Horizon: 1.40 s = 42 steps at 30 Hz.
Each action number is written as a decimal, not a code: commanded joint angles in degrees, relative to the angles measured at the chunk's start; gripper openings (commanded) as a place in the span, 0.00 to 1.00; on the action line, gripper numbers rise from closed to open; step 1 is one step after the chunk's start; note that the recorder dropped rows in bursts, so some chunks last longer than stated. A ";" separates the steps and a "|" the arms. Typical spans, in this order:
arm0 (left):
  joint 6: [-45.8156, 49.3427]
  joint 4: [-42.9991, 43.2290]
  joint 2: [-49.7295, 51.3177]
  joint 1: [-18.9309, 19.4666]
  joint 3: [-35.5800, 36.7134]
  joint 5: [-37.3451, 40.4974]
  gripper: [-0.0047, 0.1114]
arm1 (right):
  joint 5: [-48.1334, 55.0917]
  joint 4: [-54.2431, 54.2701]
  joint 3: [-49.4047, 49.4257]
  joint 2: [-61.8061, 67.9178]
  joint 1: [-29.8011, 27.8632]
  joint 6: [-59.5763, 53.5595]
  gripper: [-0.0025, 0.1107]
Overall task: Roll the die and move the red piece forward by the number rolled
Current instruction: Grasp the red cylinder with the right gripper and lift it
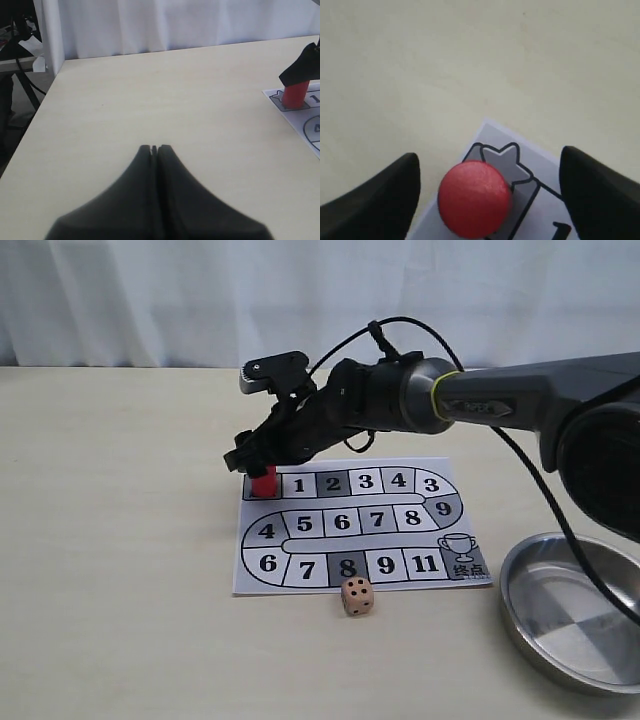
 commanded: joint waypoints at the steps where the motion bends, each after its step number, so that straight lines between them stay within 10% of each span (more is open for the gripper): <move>1: -0.23 -0.36 -0.01 0.00 0.11 -0.69 0.04 | -2.07 -0.19 -0.41 -0.05 1.88 -3.27 0.66; 18: -0.23 -0.36 -0.01 0.00 0.11 -0.69 0.04 | -2.33 -5.68 0.62 1.57 1.40 -2.48 0.66; 33: -0.23 -0.36 -0.01 0.00 0.11 -0.69 0.04 | -1.80 -5.85 0.52 2.43 1.40 -2.48 0.42; 38: -0.23 -0.36 -0.01 0.00 0.11 -0.69 0.04 | -1.44 -5.85 0.52 -0.52 1.40 -2.48 0.09; 42: -0.23 -0.36 -0.01 0.00 0.11 -0.69 0.04 | -0.57 -5.96 0.18 -3.83 0.52 -2.05 0.06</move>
